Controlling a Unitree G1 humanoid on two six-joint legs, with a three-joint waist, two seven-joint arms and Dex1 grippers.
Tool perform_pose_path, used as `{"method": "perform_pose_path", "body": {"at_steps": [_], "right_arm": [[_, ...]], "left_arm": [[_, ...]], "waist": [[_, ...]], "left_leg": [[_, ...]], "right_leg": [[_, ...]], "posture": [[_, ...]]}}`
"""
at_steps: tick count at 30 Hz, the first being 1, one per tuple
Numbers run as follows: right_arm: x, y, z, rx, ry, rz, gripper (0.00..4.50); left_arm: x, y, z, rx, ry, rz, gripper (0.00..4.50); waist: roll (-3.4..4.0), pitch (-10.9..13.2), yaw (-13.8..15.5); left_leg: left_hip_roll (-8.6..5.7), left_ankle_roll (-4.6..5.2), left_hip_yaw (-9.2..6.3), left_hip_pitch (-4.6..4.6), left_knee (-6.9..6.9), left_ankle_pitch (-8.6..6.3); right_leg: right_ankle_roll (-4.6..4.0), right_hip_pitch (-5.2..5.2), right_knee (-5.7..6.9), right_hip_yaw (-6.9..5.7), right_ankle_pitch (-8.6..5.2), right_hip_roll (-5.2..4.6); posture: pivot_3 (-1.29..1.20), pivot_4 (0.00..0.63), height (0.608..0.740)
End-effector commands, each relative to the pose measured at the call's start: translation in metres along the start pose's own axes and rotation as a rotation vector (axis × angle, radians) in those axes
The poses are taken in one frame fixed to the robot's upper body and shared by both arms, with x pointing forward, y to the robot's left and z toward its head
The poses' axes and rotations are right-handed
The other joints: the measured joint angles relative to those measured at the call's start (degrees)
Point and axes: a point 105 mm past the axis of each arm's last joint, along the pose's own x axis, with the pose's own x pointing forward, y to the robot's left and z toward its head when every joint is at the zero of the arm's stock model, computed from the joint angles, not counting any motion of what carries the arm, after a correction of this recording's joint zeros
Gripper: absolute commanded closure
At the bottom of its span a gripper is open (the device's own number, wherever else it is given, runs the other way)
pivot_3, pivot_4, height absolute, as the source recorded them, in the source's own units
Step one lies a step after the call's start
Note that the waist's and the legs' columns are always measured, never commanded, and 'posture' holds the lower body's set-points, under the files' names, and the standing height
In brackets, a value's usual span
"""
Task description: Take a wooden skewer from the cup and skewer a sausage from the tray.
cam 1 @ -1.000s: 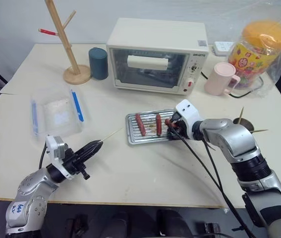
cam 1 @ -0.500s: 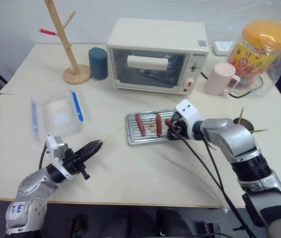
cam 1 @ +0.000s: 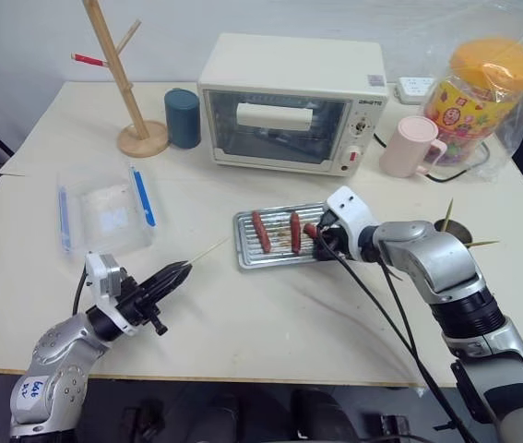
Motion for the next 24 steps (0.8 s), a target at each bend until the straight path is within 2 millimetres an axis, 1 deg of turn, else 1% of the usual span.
{"method": "perform_pose_path", "body": {"at_steps": [1,5,8,9,12,14,17,20,22,24], "right_arm": [[-0.005,-0.003,0.001,-0.001,-0.013,-0.013,3.57],[-0.006,-0.001,0.0,0.002,-0.01,0.0,3.57],[-0.006,-0.001,0.0,0.002,-0.009,0.004,4.04],[-0.006,-0.001,0.0,0.002,-0.009,0.002,4.28],[-0.007,-0.003,0.002,0.001,-0.022,-0.005,4.28],[-0.011,-0.004,0.006,-0.017,-0.047,0.005,4.28],[-0.028,-0.001,0.02,-0.099,-0.119,0.082,4.28],[-0.05,0.005,0.031,-0.228,-0.183,0.171,4.28],[-0.067,0.014,0.036,-0.356,-0.228,0.279,4.28],[-0.08,0.025,0.036,-0.478,-0.262,0.392,4.28]], "left_arm": [[0.0,-0.006,0.01,0.026,-0.027,-0.022,4.5],[0.0,-0.007,0.01,0.025,-0.028,-0.024,4.5],[0.0,-0.007,0.01,0.023,-0.029,-0.026,4.5],[0.0,-0.007,0.01,0.023,-0.029,-0.026,4.5],[0.0,-0.007,0.01,0.021,-0.027,-0.029,4.5],[-0.001,-0.007,0.01,0.02,-0.026,-0.03,4.5],[-0.003,-0.008,0.012,0.025,-0.019,-0.039,4.5],[-0.003,-0.009,0.017,0.045,-0.001,-0.078,4.5],[-0.002,-0.013,0.018,0.085,0.052,-0.148,4.5],[0.0,-0.017,0.018,0.118,0.093,-0.216,4.5]], "waist": [[0.0,0.0,0.0],[0.0,0.0,0.0],[0.0,0.0,0.0],[0.0,0.0,0.0],[0.0,0.0,0.0],[0.0,0.0,0.0],[-0.01,0.0,0.1],[-0.01,0.0,0.1],[-0.01,0.0,0.1],[-0.02,0.0,0.1]], "left_leg": [[0.0,0.0,0.0,0.0,0.0,0.0],[0.0,0.0,0.0,0.0,0.0,0.0],[0.0,0.0,0.0,0.0,0.0,0.0],[0.0,0.0,0.0,0.0,0.0,0.0],[0.0,0.0,0.0,0.0,0.0,0.0],[0.0,0.0,0.0,0.0,0.0,0.0],[-0.01,0.0,0.0,-0.01,0.0,0.0],[-0.01,0.0,0.0,-0.04,-0.02,0.0],[0.0,0.0,0.0,-0.03,-0.03,0.0],[0.01,0.0,0.0,-0.03,-0.05,0.0]], "right_leg": [[0.0,0.0,0.0,0.0,0.0,0.0],[0.0,0.0,0.0,0.0,0.0,0.0],[0.0,0.0,-0.01,0.0,0.0,0.0],[0.0,0.0,-0.01,0.0,0.0,0.0],[0.0,0.0,0.0,0.0,0.0,0.0],[0.0,0.0,0.0,0.0,0.0,0.0],[0.0,0.0,-0.02,0.0,0.0,0.0],[0.0,-0.01,-0.11,0.0,0.0,-0.01],[0.0,-0.01,-0.13,-0.01,0.0,0.0],[0.0,-0.01,-0.19,-0.03,0.0,0.01]], "posture": [[0.0,0.15,0.74],[0.0,0.15,0.74],[0.0,0.15,0.74],[0.0,0.15,0.74],[0.0,0.15,0.74],[0.0,0.15,0.74],[0.0,0.15,0.74],[0.0,0.15,0.74],[0.0,0.15,0.74],[0.0,0.15,0.74]]}}
